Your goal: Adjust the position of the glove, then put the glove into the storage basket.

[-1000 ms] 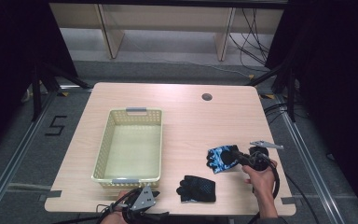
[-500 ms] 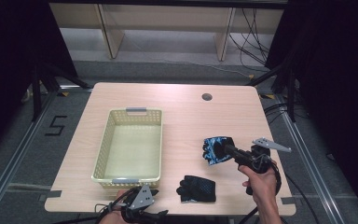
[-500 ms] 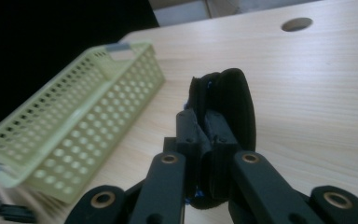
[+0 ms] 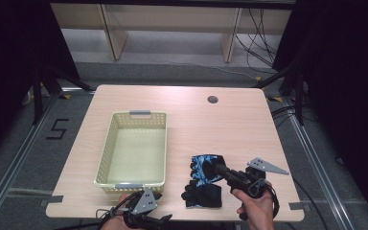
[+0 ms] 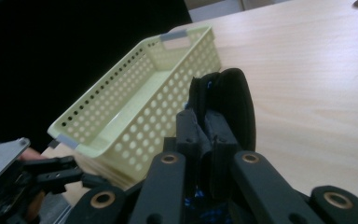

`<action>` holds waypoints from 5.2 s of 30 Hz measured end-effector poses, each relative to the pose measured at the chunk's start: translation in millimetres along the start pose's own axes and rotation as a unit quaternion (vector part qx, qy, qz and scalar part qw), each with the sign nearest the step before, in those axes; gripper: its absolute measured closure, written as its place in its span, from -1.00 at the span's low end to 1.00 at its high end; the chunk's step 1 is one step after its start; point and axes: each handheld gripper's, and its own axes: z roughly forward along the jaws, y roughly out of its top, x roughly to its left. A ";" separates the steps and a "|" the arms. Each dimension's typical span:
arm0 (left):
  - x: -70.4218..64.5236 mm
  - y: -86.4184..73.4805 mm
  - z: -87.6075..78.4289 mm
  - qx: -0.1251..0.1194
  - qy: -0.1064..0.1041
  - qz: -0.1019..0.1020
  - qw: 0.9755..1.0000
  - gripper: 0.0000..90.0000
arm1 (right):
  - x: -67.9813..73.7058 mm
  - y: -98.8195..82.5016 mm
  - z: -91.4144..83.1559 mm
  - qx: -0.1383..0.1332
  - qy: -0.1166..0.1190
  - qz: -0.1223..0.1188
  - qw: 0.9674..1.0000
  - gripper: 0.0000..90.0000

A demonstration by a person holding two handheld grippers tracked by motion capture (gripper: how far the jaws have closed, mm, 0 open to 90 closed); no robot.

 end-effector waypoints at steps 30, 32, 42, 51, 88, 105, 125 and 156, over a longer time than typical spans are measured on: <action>-6.3 -2.1 4.8 -0.001 0.008 -0.007 1.000 -0.37 | -3.3 -71.8 9.0 0.033 0.006 0.095 0.995 0.88; -5.7 -1.5 5.0 0.013 -0.002 0.000 1.000 -0.37 | -6.2 -73.2 8.7 0.036 0.001 0.087 0.996 0.86; -15.2 6.9 17.2 -0.003 -0.014 0.004 1.000 -0.31 | -11.6 -78.0 7.0 0.080 -0.039 0.070 0.994 0.42; -29.3 29.4 32.3 0.006 -0.013 0.045 0.999 -0.24 | -6.4 -62.7 -14.5 0.084 -0.093 0.035 0.991 0.24; -16.8 49.3 72.3 0.063 0.003 0.062 0.996 -0.10 | -46.4 -79.6 17.0 0.122 -0.035 0.119 0.985 0.56; -21.0 44.8 66.9 0.042 0.026 0.103 0.993 0.64 | -39.3 -79.5 12.6 0.110 -0.021 0.110 0.988 0.92; -27.9 51.5 51.1 0.026 0.025 0.116 0.993 0.65 | -27.1 -76.1 -0.6 0.076 -0.006 0.078 0.994 0.92; -10.5 89.8 -24.8 -0.002 0.050 0.106 0.993 0.64 | 27.3 -3.2 -1.3 0.078 0.033 -0.003 0.996 0.92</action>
